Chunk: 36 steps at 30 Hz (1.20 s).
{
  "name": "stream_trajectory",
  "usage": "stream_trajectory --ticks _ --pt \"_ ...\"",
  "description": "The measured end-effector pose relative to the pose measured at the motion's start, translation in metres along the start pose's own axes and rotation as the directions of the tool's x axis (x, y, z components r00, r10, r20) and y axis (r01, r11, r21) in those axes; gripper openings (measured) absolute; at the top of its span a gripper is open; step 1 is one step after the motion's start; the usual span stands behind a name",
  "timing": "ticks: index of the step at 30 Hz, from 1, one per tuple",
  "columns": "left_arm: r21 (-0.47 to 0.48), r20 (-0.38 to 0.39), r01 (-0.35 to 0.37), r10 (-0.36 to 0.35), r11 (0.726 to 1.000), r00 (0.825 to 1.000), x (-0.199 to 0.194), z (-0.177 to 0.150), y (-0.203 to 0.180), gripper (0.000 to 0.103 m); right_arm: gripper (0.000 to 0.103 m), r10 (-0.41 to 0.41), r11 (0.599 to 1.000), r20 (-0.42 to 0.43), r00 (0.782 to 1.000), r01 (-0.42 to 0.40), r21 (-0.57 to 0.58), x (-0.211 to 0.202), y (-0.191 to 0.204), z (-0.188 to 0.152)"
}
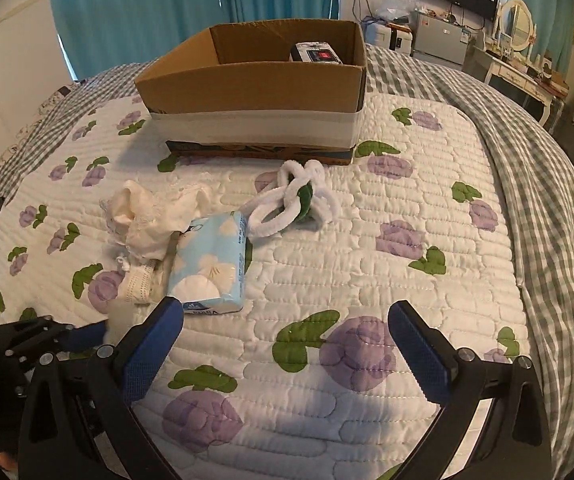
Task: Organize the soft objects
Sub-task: 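Grasp the small translucent white item with the left tool while the right grasps the blue tissue pack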
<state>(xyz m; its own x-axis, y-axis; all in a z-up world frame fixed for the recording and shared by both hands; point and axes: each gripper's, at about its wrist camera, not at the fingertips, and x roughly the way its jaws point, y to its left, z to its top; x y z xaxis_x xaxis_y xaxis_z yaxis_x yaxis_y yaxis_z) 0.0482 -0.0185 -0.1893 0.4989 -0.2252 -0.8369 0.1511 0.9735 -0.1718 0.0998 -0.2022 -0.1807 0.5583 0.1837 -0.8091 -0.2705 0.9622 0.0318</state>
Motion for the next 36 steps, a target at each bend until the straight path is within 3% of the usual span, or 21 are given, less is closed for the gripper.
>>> stream_trajectory --ticks 6,11,15,20,22,28,30,32,36 --pt "-0.032 0.014 0.056 -0.056 0.998 0.998 -0.013 0.001 0.008 0.022 0.103 -0.036 0.999 0.002 0.999 0.036 -0.027 -0.001 0.006 0.000" --pt "-0.035 0.055 0.062 -0.060 0.997 0.997 -0.033 0.007 0.012 0.022 0.103 -0.055 0.997 0.018 0.998 0.056 -0.057 -0.007 0.013 0.002" --pt "-0.050 0.087 0.043 -0.039 0.998 0.995 -0.048 0.020 0.020 0.022 0.103 -0.019 0.998 0.033 0.999 0.022 -0.066 -0.012 0.019 0.012" --pt "-0.071 0.110 -0.012 0.020 0.997 0.994 -0.051 0.038 0.037 0.022 0.103 0.015 0.994 -0.010 1.000 -0.016 -0.112 0.008 0.042 0.024" --pt "-0.087 0.105 -0.022 0.031 0.996 0.994 -0.047 0.042 0.042 0.022 0.096 0.021 0.991 -0.032 0.999 -0.025 -0.129 0.018 0.050 0.023" --pt "-0.111 0.074 -0.035 0.044 0.993 0.996 -0.029 0.047 0.053 0.022 0.064 0.050 0.991 -0.109 0.993 -0.063 -0.120 0.046 0.053 0.017" --pt "-0.111 0.062 -0.037 0.044 0.993 0.997 -0.025 0.046 0.054 0.022 0.062 0.063 0.991 -0.116 0.991 -0.076 -0.112 0.049 0.052 0.017" --pt "-0.105 0.055 -0.045 0.051 0.993 0.997 -0.023 0.045 0.053 0.022 0.050 0.082 0.990 -0.115 0.990 -0.094 -0.104 0.049 0.052 0.016" --pt "-0.092 0.055 -0.053 0.059 0.994 0.997 -0.026 0.044 0.048 0.022 0.046 0.100 0.990 -0.094 0.991 -0.109 -0.088 0.040 0.050 0.015"
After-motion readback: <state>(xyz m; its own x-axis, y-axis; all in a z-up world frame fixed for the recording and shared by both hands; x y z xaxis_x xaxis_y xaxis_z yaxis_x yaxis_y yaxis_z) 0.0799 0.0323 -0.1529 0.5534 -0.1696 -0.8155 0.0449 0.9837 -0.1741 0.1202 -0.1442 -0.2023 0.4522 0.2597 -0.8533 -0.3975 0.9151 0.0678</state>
